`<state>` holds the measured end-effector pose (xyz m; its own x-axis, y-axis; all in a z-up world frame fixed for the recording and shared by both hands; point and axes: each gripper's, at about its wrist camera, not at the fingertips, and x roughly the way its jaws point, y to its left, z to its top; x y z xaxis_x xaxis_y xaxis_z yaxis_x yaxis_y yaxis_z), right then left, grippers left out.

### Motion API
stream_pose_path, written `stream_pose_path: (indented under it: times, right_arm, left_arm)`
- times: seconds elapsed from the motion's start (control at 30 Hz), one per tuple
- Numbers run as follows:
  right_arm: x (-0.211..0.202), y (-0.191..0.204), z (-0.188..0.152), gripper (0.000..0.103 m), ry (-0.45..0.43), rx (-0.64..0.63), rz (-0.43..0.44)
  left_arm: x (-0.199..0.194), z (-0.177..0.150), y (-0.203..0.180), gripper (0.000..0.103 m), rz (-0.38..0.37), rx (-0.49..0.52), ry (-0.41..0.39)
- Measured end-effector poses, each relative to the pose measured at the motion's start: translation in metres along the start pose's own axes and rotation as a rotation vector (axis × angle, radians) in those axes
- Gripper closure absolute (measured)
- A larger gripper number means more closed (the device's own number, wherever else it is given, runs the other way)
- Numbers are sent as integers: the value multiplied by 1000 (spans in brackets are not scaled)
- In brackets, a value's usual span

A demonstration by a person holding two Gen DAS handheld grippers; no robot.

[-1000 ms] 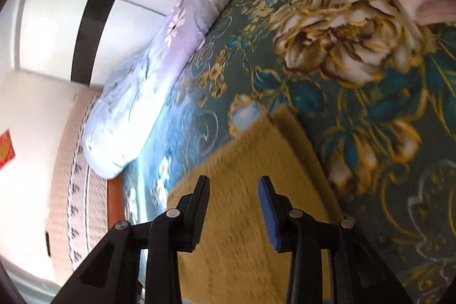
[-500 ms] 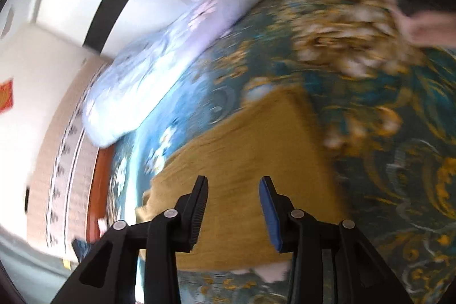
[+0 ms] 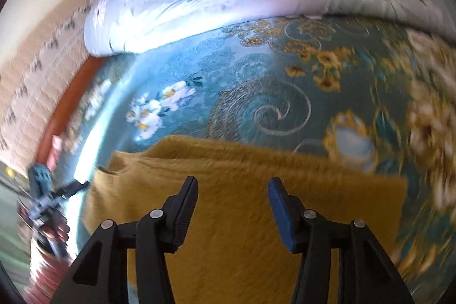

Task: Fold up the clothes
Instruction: 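Smooth the folded yellow sweater flat with both grippers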

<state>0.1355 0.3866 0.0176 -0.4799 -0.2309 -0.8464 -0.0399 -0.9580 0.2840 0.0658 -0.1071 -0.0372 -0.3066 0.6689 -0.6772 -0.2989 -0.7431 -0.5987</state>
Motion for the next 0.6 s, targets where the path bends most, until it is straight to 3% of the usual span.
stream_pose_path:
  times: [0.13,0.47,0.6]
  right_arm:
    - [13,-3,7,48,49,-163,-44]
    - [52,13,12,48,125,-350,-28]
    - [54,23,1,48,138,-421,-59]
  left_arm:
    - [13,7,-7,34,-27,79,26]
    - [31,11,-25,35,-36,202,47]
    - [29,9,-25,56,-29,201,45]
